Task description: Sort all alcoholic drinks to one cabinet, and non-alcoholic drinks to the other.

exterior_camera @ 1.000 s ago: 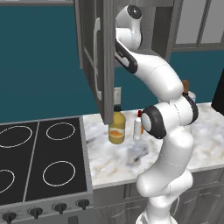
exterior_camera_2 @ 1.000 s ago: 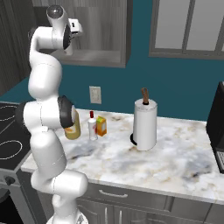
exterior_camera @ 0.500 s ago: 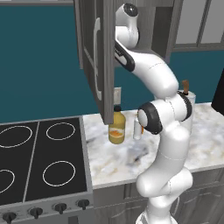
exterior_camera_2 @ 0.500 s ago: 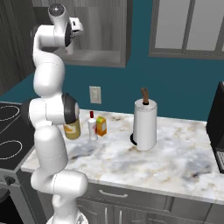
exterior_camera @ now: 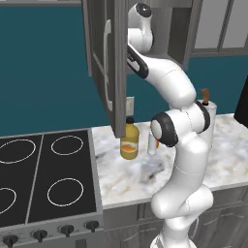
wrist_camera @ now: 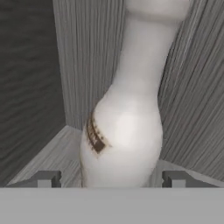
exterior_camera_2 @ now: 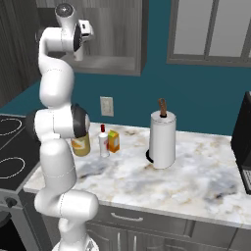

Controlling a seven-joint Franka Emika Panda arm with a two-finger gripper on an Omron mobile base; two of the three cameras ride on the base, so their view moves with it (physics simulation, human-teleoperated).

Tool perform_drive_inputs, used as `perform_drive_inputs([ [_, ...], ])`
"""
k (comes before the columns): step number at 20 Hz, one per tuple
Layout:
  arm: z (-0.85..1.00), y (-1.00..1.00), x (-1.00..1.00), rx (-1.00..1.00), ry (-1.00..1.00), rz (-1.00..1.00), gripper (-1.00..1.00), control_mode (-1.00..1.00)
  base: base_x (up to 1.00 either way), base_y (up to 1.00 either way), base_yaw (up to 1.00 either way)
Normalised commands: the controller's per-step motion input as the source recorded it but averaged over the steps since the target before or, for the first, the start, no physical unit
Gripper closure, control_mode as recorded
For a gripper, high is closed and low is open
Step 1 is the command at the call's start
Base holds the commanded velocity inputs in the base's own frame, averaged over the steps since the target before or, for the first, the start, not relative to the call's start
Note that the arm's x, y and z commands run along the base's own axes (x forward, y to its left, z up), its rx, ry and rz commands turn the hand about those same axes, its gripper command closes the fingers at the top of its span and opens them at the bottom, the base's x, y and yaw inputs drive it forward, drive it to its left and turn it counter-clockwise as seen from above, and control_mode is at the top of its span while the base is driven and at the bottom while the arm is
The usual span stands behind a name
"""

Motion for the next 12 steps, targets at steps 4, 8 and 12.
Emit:
perform_drive_inputs([
  [4, -0.11, 0.0, 0.04, 0.0, 0.0, 0.0, -1.0, -1.0, 0.0, 0.0, 0.0],
  [8, -0.02, 0.0, -0.07, 0.0, 0.0, 0.0, -1.0, -1.0, 0.0, 0.0, 0.0],
  [12, 0.0, -0.04, -0.78, 0.0, -0.01, 0.0, -1.0, -1.0, 0.0, 0.0, 0.0],
])
